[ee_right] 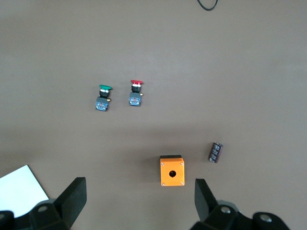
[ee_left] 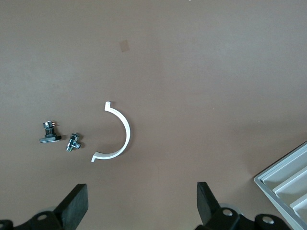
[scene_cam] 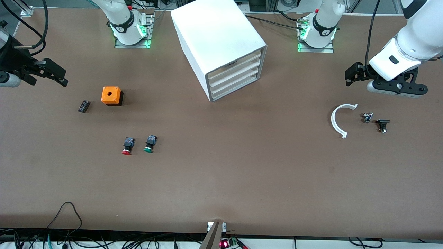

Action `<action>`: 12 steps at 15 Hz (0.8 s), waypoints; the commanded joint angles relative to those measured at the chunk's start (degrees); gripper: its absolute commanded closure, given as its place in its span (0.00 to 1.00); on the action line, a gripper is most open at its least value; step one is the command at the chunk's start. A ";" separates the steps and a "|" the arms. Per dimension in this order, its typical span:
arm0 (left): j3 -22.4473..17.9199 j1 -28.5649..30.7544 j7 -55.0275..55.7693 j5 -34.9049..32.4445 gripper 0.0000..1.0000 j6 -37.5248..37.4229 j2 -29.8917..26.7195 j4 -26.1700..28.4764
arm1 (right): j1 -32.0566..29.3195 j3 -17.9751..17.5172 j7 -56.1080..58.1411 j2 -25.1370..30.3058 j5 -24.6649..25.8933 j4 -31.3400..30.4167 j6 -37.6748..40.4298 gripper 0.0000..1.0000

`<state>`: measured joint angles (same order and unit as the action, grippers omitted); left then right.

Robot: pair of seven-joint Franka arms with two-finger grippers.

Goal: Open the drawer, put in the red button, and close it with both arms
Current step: 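Reach the right gripper to the red button while the left gripper reaches the drawer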

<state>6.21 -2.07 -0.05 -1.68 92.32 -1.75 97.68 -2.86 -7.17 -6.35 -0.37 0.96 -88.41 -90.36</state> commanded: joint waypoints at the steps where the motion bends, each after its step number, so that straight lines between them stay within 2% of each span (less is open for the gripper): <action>1: 0.12 0.48 -0.21 -1.13 0.00 -1.26 0.87 -1.70 | 1.09 0.05 -0.41 -1.56 0.81 3.06 1.86 0.00; 5: -0.41 0.57 0.23 -1.05 0.00 -1.09 0.96 -1.70 | 0.92 0.32 -0.41 -2.18 0.63 4.29 2.20 0.00; 7: -0.58 1.01 0.49 -0.96 0.00 -1.09 0.96 -1.70 | 1.88 0.05 -1.02 -2.79 1.24 2.20 1.95 0.00; 12: -0.50 1.63 0.41 0.09 0.00 -1.09 1.31 -1.88 | 2.68 0.05 -0.85 -10.52 0.28 1.92 0.72 0.00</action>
<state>5.41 -0.65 0.17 -1.71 92.30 -1.61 97.67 -0.98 -7.23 -6.49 -7.94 1.13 -87.72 -89.51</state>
